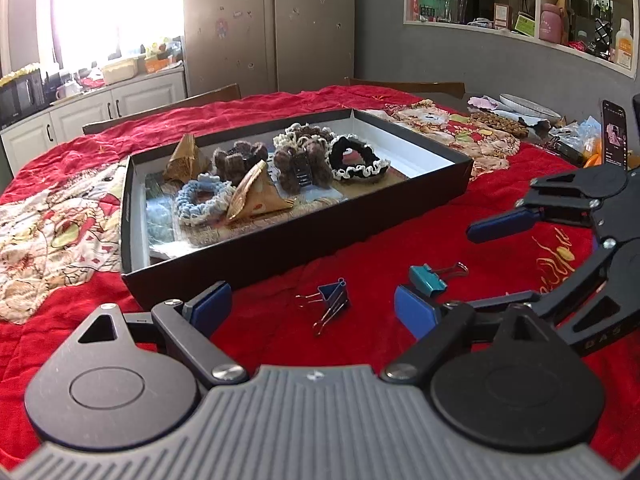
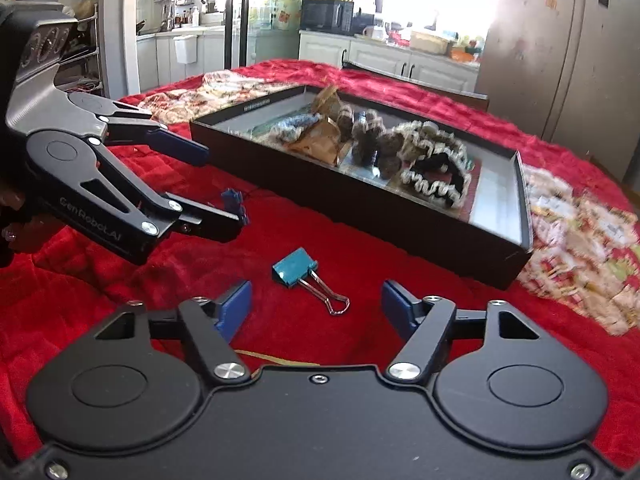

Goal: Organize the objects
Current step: 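Move both open tools down toward the binder clips on the red cloth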

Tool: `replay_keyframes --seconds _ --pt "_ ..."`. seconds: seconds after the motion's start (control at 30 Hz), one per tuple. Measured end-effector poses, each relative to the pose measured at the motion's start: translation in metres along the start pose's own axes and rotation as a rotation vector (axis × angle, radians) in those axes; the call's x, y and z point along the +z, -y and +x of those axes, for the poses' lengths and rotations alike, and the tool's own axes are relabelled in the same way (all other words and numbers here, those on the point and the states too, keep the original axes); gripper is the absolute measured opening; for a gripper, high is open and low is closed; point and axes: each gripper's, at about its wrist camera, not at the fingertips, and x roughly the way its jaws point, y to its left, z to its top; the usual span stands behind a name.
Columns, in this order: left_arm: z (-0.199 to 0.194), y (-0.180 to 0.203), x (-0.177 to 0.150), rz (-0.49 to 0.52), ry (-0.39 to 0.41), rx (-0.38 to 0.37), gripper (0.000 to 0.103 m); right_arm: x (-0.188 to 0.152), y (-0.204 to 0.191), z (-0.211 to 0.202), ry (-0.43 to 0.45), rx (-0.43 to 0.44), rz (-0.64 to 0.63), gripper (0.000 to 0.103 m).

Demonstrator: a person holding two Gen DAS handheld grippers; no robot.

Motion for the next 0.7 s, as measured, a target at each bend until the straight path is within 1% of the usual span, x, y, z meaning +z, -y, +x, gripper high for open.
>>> replay_keyframes --seconds 0.1,0.17,0.37,0.53,0.7 --pt "0.003 0.0 0.0 0.0 0.0 -0.005 0.093 -0.001 0.004 0.005 0.004 0.021 0.026 0.063" --pt "0.005 0.001 0.0 0.002 0.001 -0.007 0.093 0.0 0.006 0.007 0.009 0.034 0.033 0.06" --pt "0.013 0.005 0.0 0.005 -0.011 -0.021 0.088 0.002 0.001 0.013 0.023 0.049 0.006 0.051" --pt "0.017 0.009 0.0 0.016 -0.021 -0.023 0.08 0.003 0.001 0.015 0.029 0.069 0.005 0.042" --pt "0.02 0.01 -0.001 0.01 -0.032 -0.022 0.071 0.003 0.0 0.017 0.034 0.078 -0.001 0.036"
